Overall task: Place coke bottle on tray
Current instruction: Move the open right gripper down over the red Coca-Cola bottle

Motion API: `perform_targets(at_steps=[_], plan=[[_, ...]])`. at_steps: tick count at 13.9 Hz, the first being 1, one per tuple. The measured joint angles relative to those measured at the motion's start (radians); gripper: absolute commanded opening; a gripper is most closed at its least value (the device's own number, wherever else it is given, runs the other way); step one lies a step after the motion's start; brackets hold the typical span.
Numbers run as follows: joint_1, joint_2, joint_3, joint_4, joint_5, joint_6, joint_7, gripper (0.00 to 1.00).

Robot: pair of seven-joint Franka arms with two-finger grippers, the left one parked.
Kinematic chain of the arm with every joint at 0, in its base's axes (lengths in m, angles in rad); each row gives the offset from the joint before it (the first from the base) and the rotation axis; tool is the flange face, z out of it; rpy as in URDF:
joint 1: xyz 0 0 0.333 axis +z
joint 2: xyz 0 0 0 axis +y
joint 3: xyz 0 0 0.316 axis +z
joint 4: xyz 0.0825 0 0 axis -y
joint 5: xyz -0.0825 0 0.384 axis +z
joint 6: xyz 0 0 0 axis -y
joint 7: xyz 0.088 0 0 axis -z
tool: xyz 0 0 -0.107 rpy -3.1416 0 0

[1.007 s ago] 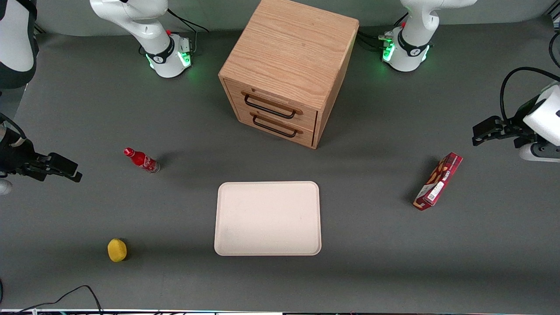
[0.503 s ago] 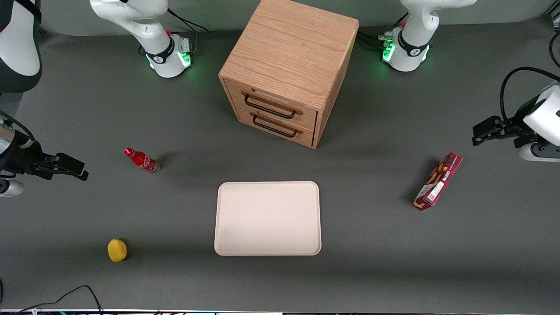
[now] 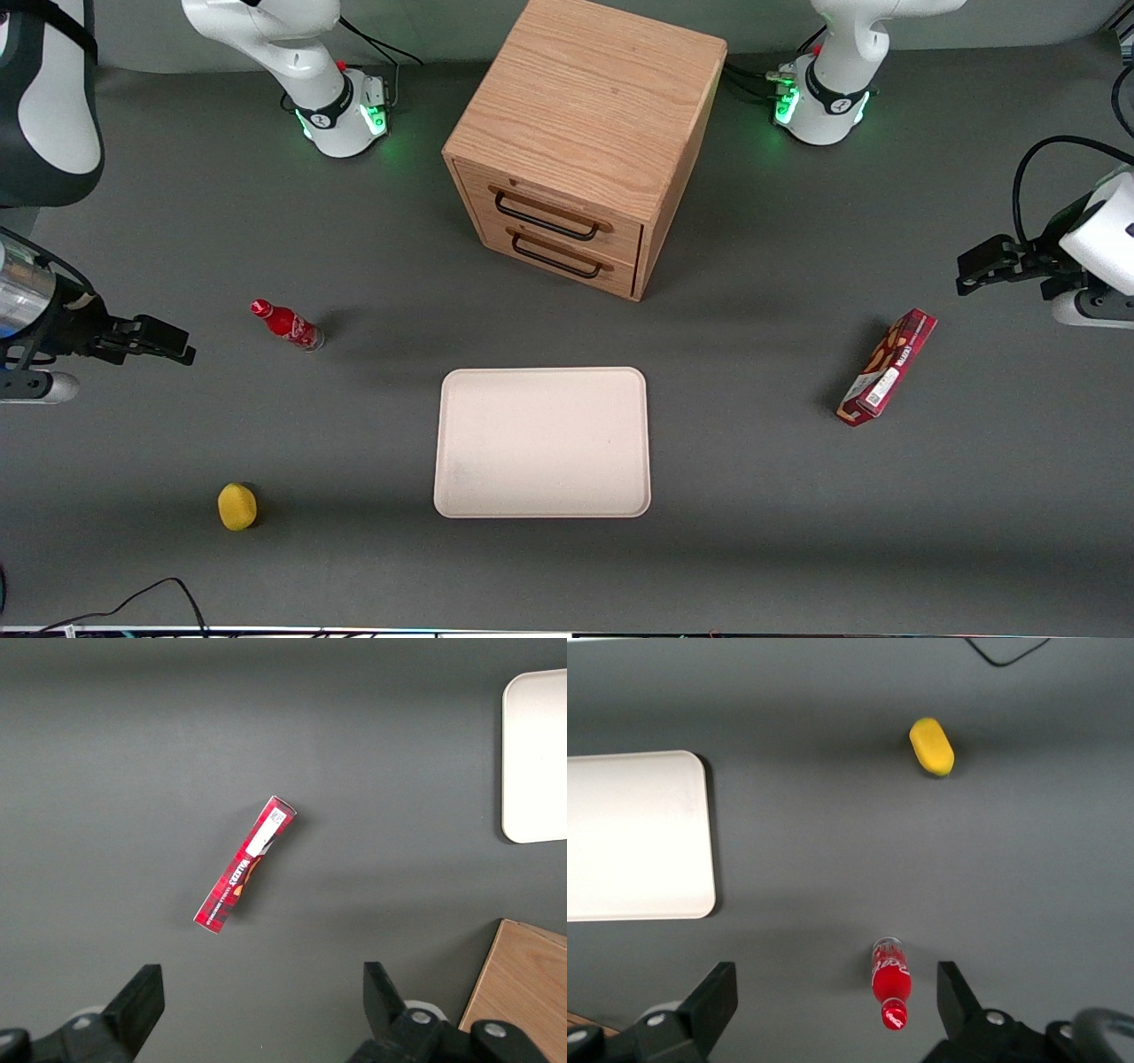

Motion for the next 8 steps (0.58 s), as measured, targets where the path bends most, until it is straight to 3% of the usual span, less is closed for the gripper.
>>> perform_targets(at_steps=[4, 8], plan=[[0.000, -0.003, 0.000, -0.061, 0.000, 0.029, -0.001, 1.00], [0.000, -0.069, 0.002, -0.293, 0.000, 0.221, -0.006, 1.00]])
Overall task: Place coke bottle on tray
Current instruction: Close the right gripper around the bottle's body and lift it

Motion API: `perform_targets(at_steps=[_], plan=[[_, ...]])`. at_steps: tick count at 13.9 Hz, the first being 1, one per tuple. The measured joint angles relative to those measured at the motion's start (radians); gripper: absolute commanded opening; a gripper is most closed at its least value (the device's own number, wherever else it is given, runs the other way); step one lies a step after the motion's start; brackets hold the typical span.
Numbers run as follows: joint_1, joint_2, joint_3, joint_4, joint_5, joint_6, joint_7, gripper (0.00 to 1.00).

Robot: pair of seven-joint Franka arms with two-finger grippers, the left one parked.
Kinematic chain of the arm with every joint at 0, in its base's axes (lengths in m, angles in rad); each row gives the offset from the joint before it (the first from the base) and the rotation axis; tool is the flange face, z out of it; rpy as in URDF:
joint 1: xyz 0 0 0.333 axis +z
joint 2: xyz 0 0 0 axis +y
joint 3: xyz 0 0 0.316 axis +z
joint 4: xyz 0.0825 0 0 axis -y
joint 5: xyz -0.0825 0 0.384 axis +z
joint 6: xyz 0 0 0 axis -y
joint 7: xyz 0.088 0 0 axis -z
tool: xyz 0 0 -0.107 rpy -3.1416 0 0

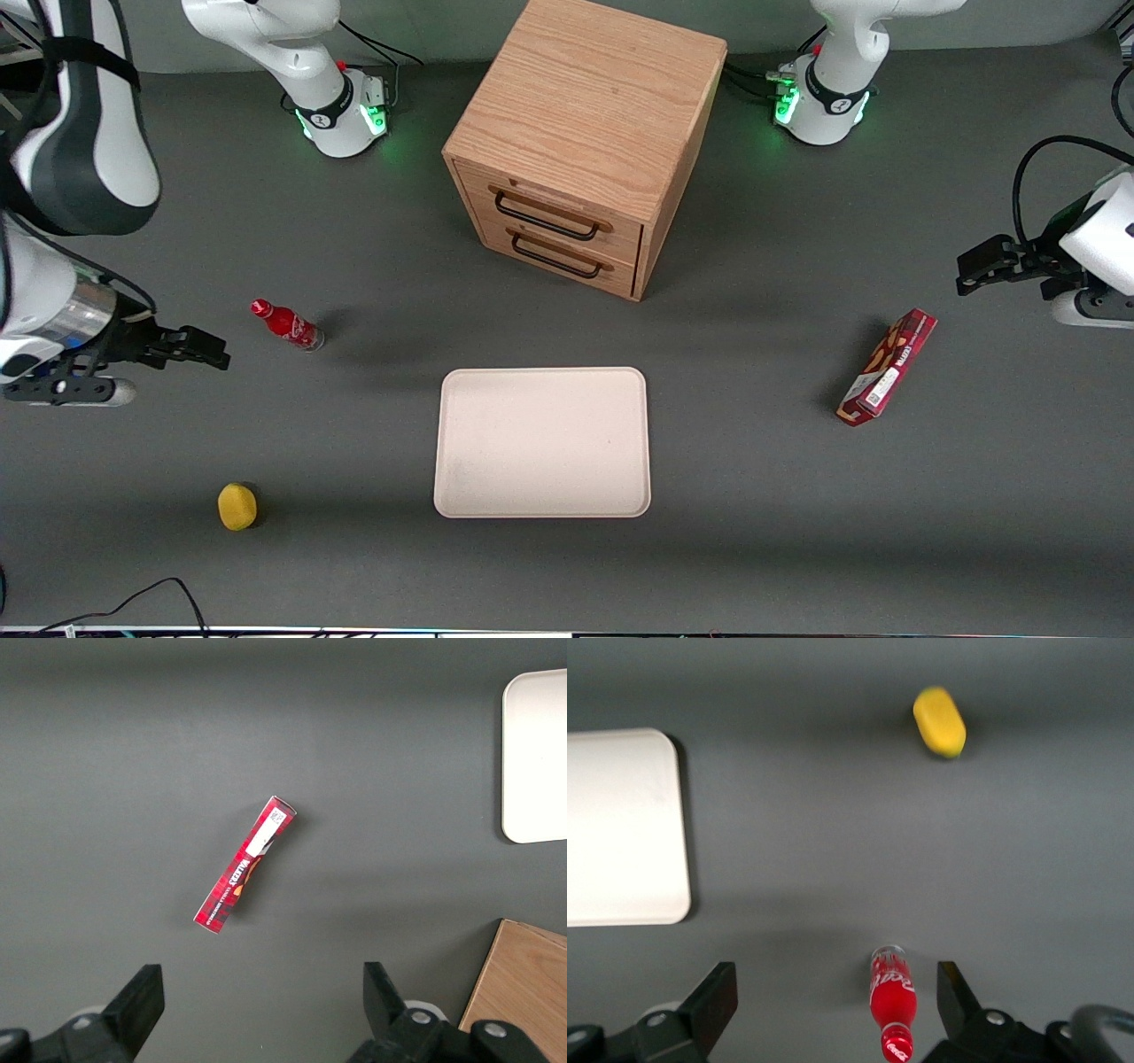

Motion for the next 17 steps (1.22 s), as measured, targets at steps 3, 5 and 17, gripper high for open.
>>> perform_targets(at_steps=[3, 5, 17], plan=[[0.000, -0.039, 0.011, -0.121, 0.000, 0.012, -0.020, 1.00], [0.000, -0.054, 0.015, -0.188, 0.000, 0.045, -0.055, 0.99], [-0.034, -0.142, 0.012, -0.492, 0.000, 0.273, -0.115, 0.79]])
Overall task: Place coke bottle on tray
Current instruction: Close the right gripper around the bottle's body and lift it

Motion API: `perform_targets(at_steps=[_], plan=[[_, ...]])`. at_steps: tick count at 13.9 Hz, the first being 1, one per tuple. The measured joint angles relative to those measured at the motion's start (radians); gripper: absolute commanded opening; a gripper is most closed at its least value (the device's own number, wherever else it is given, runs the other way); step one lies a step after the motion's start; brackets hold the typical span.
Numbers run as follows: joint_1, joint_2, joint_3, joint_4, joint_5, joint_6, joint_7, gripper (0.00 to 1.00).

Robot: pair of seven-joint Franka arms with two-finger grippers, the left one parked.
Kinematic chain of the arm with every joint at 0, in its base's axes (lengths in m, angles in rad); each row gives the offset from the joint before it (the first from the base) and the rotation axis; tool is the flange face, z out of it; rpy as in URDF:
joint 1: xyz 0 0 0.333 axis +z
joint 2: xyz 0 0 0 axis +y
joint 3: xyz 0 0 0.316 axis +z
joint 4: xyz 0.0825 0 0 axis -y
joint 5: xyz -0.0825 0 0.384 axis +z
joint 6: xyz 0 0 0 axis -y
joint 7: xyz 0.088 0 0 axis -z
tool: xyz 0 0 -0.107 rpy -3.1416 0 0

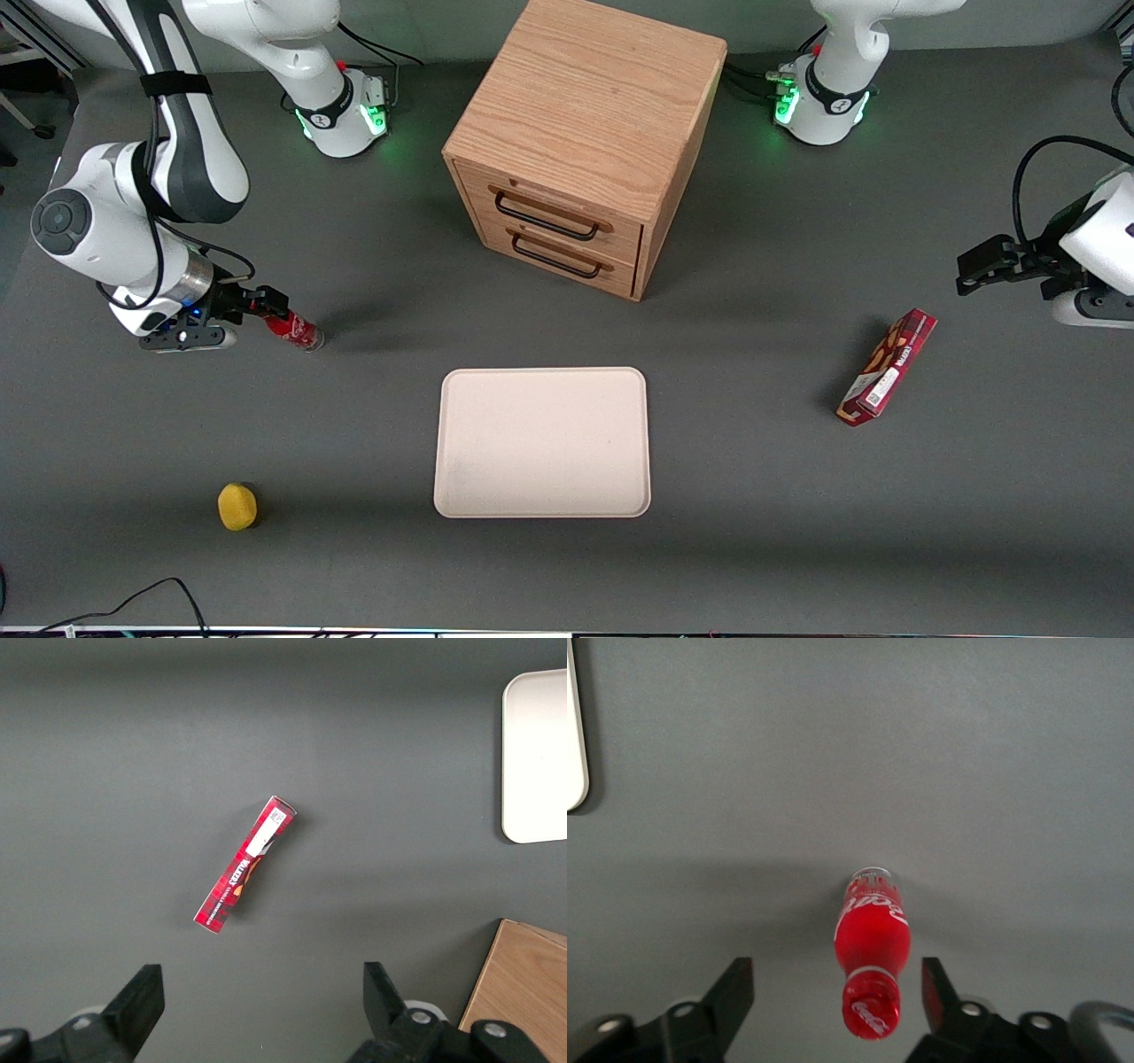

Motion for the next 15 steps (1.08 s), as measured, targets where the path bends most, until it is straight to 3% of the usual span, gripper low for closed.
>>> perform_targets(at_steps=[3, 6, 7, 9, 10, 15], plan=[[-0.010, -0.019, 0.000, -0.029, 0.000, 0.006, -0.009, 0.73], [-0.020, -0.026, 0.000, -0.057, 0.000, 0.040, -0.019, 0.53], [-0.022, -0.026, 0.000, -0.069, 0.000, 0.060, -0.022, 0.42], [-0.024, -0.026, 0.000, -0.086, 0.000, 0.087, -0.028, 0.05], [-0.024, -0.026, 0.000, -0.090, 0.000, 0.093, -0.029, 0.00], [-0.023, -0.026, 0.026, -0.080, 0.000, 0.094, -0.029, 0.00]])
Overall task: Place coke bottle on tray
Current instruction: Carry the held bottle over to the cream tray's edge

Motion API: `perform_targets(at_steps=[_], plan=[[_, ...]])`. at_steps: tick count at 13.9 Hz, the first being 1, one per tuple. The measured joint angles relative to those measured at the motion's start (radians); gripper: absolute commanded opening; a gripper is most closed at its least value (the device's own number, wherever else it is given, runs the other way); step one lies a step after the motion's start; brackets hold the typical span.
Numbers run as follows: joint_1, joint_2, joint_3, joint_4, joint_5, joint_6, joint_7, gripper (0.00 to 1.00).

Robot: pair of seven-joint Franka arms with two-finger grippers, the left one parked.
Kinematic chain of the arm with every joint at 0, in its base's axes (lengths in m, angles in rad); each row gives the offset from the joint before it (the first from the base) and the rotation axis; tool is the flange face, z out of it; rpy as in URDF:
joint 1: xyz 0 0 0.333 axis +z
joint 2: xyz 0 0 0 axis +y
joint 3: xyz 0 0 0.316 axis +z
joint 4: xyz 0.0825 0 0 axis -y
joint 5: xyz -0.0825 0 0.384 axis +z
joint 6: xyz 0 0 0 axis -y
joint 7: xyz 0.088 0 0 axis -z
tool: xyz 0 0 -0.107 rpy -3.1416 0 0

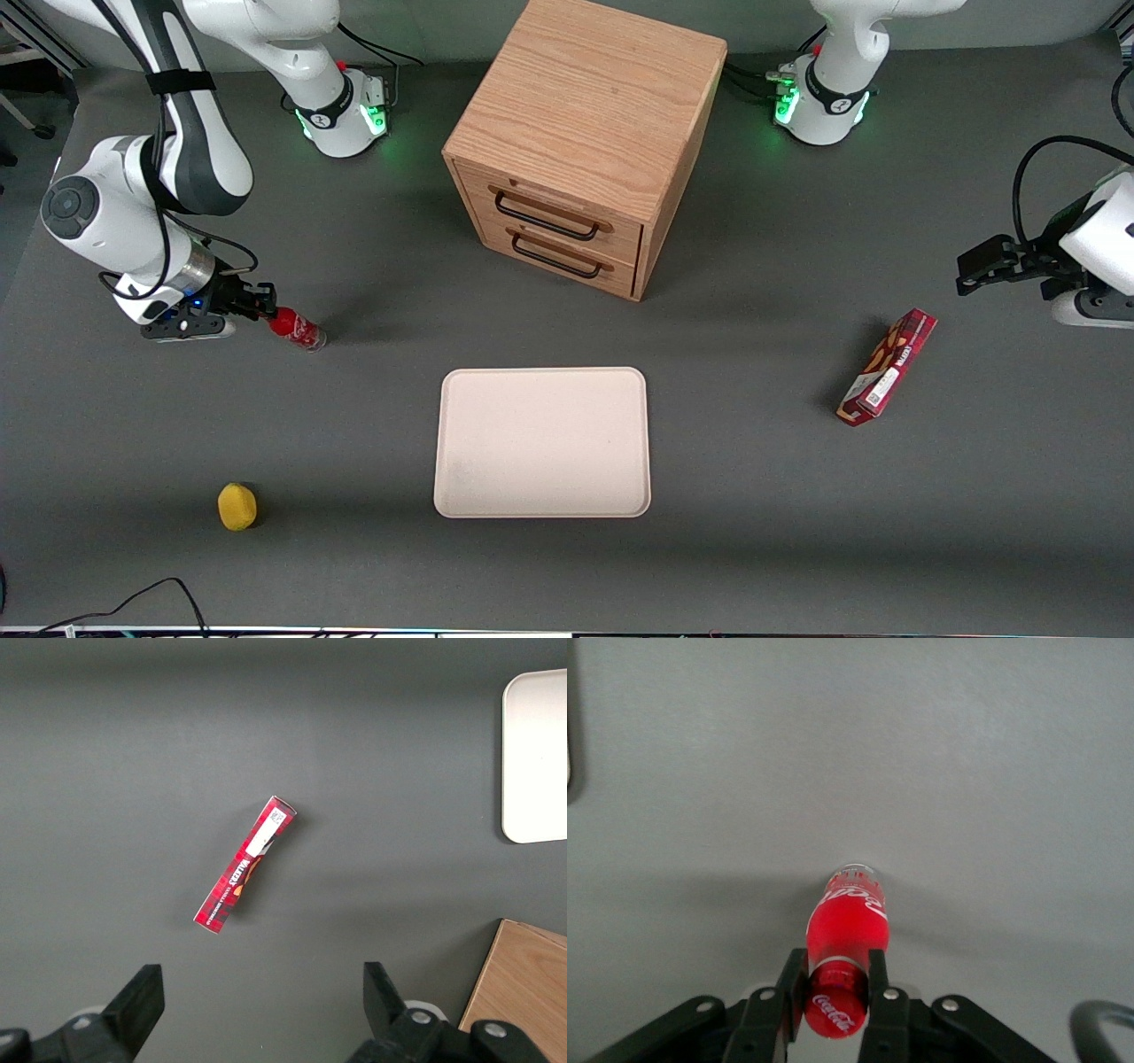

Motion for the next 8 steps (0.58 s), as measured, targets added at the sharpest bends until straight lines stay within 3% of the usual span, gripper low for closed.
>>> perform_targets(at_steps=[3, 5, 8], plan=[[0.003, 0.017, 0.064, 0.140, 0.001, -0.153, 0.062, 0.00], [0.005, 0.070, 0.113, 0.333, 0.001, -0.313, 0.141, 0.00], [0.017, 0.229, 0.184, 0.626, 0.002, -0.419, 0.255, 0.00]])
